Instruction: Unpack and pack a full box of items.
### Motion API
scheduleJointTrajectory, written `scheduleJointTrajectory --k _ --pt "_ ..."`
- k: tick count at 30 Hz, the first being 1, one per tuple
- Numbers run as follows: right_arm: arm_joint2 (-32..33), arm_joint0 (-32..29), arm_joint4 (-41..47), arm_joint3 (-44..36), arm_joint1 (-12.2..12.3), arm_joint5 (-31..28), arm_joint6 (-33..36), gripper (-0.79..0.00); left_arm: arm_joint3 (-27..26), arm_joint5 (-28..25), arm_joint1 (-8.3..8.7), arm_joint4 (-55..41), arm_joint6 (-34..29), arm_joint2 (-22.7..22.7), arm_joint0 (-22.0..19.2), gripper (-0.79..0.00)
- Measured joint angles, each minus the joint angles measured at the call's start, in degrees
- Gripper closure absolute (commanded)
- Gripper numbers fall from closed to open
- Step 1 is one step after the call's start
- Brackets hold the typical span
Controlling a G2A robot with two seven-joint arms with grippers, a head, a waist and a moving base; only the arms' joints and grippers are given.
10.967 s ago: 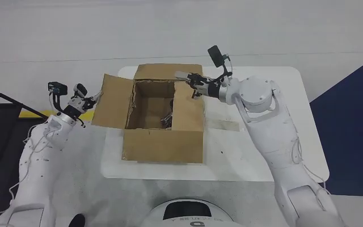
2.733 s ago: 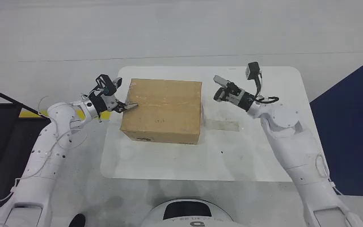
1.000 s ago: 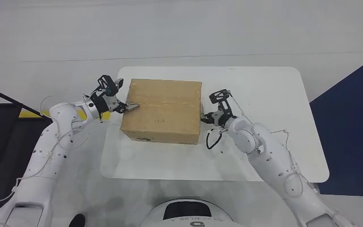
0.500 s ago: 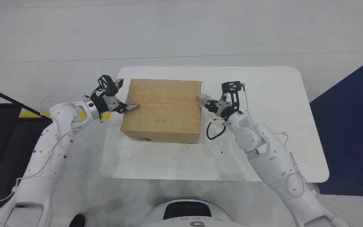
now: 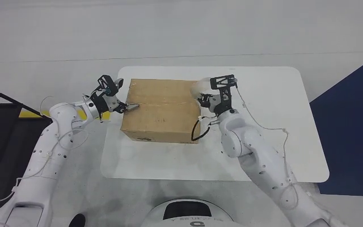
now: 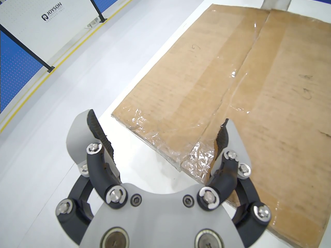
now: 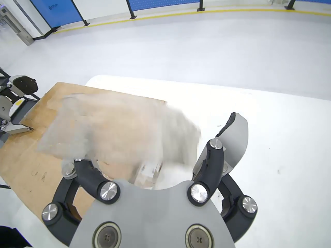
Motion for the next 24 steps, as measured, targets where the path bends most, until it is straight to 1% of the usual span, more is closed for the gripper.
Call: scheduleJointTrajectory --k 4,8,11,14,16,19,22,24 --pt "-4.4 4.3 -7.6 -2.0 -1.3 4.7 5.8 -0.785 0.0 0.0 0.00 0.0 0.0 0.0 0.0 -0.785" --pt "-9.2 9.1 -13.6 -1.6 -3.1 7.6 11.7 -0.785 0.0 0.0 0.00 0.0 0.0 0.0 0.0 -0.785" --pt "-13.4 13.1 -16.8 -0.1 -4.8 8.2 15.8 -0.785 0.0 0.0 0.00 0.0 0.0 0.0 0.0 -0.785" --pt "-15.4 16.1 -17.3 0.0 -6.4 8.9 18.6 -0.785 0.0 0.0 0.00 0.0 0.0 0.0 0.0 -0.785" --pt "-14.8 16.8 -17.4 -0.2 -6.9 10.0 19.6 -0.785 0.0 0.0 0.00 0.0 0.0 0.0 0.0 -0.785" --pt "-11.8 15.7 -17.2 -1.4 -6.9 11.4 20.5 -0.785 0.0 0.0 0.00 0.0 0.0 0.0 0.0 -0.785" --pt "-6.7 12.2 -17.5 -2.8 -6.1 11.4 21.4 -0.785 0.0 0.0 0.00 0.0 0.0 0.0 0.0 -0.785" --pt "-2.7 8.7 -18.5 -3.5 -5.2 10.5 22.4 -0.785 0.0 0.0 0.00 0.0 0.0 0.0 0.0 -0.785"
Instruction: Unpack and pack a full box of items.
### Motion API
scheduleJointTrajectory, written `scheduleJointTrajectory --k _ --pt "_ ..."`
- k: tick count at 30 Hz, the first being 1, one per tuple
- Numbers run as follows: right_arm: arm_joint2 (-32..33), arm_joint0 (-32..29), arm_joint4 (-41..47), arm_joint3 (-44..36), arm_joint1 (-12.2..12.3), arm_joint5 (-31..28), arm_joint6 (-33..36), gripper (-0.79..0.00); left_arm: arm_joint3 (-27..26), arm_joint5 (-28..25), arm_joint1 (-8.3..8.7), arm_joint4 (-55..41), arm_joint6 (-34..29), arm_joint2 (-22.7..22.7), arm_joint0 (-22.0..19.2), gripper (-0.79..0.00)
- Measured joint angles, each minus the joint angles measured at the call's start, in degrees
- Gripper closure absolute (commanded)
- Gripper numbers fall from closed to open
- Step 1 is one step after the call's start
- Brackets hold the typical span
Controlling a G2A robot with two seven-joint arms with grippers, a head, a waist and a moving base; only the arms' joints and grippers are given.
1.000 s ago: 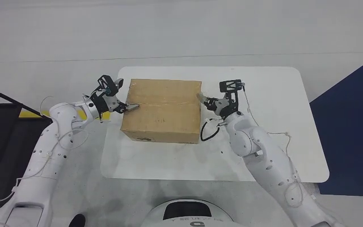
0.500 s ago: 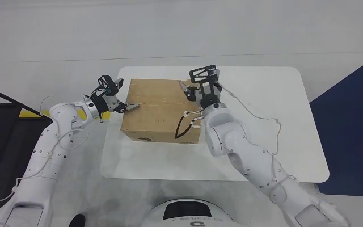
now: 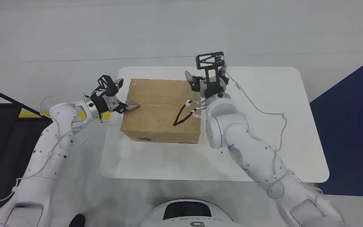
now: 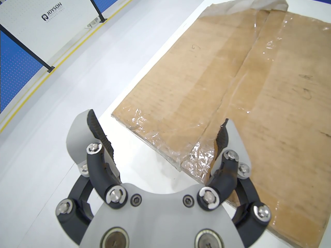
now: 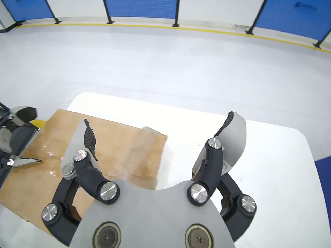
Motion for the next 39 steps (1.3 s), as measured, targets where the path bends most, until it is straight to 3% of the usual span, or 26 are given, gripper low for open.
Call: scheduleJointTrajectory --k 6,9,12,23,39 --pt "10.1 -10.3 4.4 -0.3 1.8 -7.3 2.7 -0.785 0.0 0.0 0.00 0.0 0.0 0.0 0.0 -0.785" --pt "12.1 -12.7 4.9 1.8 2.4 -13.4 5.0 -0.785 0.0 0.0 0.00 0.0 0.0 0.0 0.0 -0.785" --pt "12.4 -13.5 5.7 2.6 2.3 -15.3 4.6 -0.785 0.0 0.0 0.00 0.0 0.0 0.0 0.0 -0.785" --pt "8.3 -9.1 9.5 6.8 0.6 -17.1 0.6 -0.785 0.0 0.0 0.00 0.0 0.0 0.0 0.0 -0.785" --pt "-2.7 0.2 6.7 13.0 -3.1 -18.7 3.7 -0.785 0.0 0.0 0.00 0.0 0.0 0.0 0.0 -0.785"
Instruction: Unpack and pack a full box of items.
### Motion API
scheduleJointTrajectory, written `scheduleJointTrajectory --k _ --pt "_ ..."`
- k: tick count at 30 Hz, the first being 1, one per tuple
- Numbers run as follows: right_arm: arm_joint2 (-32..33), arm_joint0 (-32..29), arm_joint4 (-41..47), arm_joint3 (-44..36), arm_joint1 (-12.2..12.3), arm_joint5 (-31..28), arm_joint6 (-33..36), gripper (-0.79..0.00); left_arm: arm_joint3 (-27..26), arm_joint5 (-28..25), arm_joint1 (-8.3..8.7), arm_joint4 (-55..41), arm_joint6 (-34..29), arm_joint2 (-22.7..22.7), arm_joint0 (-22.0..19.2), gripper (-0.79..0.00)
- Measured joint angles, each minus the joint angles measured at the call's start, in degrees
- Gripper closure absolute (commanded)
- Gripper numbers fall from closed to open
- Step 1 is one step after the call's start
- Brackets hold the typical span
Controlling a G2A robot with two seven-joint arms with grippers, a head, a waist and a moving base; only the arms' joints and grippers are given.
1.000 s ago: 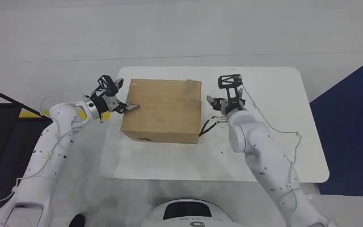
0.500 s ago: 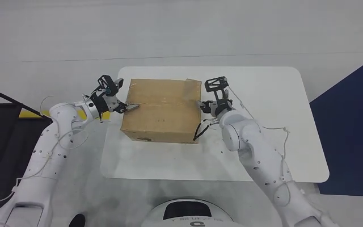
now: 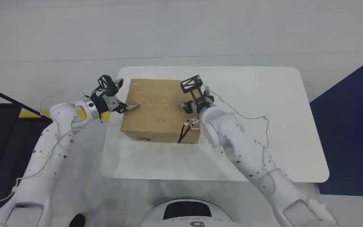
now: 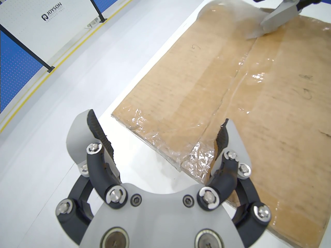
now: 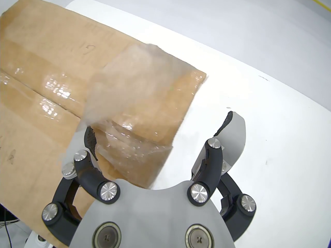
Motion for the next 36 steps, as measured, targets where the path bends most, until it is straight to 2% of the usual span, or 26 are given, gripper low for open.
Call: scheduleJointTrajectory --k 15,19,24,28,36 --pt "-8.3 4.1 -3.6 0.7 -3.7 0.7 0.7 -0.785 0.0 0.0 0.00 0.0 0.0 0.0 0.0 -0.785" --pt "-5.6 3.4 -3.1 -2.3 -3.8 2.0 0.2 -0.785 0.0 0.0 0.00 0.0 0.0 0.0 0.0 -0.785" --pt "0.8 0.0 -5.2 -6.0 -2.8 3.3 0.3 -0.785 0.0 0.0 0.00 0.0 0.0 0.0 0.0 -0.785" --pt "2.2 -1.0 -6.1 -4.0 -2.8 2.8 2.0 -0.785 0.0 0.0 0.00 0.0 0.0 0.0 0.0 -0.785" --pt "-6.1 3.0 -6.7 5.5 -5.6 1.2 0.6 -0.785 0.0 0.0 0.00 0.0 0.0 0.0 0.0 -0.785"
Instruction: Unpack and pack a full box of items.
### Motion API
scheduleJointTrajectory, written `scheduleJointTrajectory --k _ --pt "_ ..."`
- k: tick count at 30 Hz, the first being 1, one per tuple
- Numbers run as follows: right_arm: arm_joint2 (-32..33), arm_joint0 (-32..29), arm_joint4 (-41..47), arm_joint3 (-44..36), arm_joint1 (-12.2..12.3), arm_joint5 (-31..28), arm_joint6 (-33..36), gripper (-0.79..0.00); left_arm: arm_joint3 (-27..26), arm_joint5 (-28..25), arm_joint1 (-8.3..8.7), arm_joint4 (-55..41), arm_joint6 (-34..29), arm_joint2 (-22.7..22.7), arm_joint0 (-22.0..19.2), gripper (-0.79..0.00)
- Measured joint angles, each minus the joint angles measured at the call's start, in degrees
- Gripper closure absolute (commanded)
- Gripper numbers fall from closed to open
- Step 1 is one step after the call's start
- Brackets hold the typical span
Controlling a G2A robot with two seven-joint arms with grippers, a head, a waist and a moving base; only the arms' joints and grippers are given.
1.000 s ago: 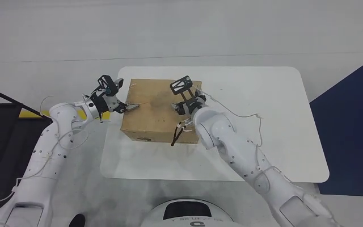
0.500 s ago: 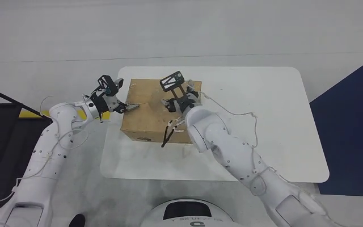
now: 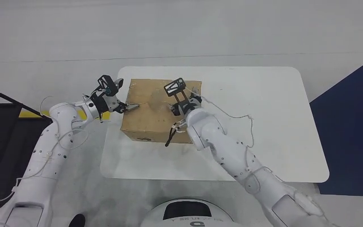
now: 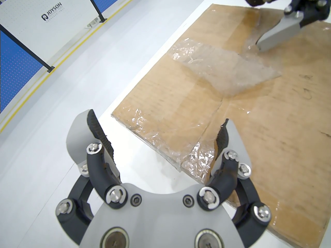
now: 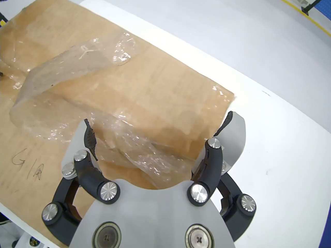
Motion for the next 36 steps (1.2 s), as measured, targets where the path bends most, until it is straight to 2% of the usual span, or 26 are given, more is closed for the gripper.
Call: scheduleJointTrajectory --k 14,19,25,34,36 --pt "-9.7 8.4 5.9 9.6 -7.2 3.2 -4.5 -0.785 0.0 0.0 0.00 0.0 0.0 0.0 0.0 -0.785" --pt "-9.0 9.0 9.6 8.4 -8.5 1.4 -7.3 -0.785 0.0 0.0 0.00 0.0 0.0 0.0 0.0 -0.785" --pt "-3.4 6.3 8.1 1.7 -7.4 0.9 -8.4 -0.785 0.0 0.0 0.00 0.0 0.0 0.0 0.0 -0.785" --pt "14.5 -5.8 5.3 -16.9 -3.1 -5.3 -4.8 -0.785 0.0 0.1 0.00 0.0 -0.1 -0.1 0.1 -0.785" --pt "18.4 -8.7 5.0 -19.5 -2.4 -6.8 -3.5 -0.785 -0.1 1.6 0.11 -0.5 -0.7 -0.9 0.7 -0.785"
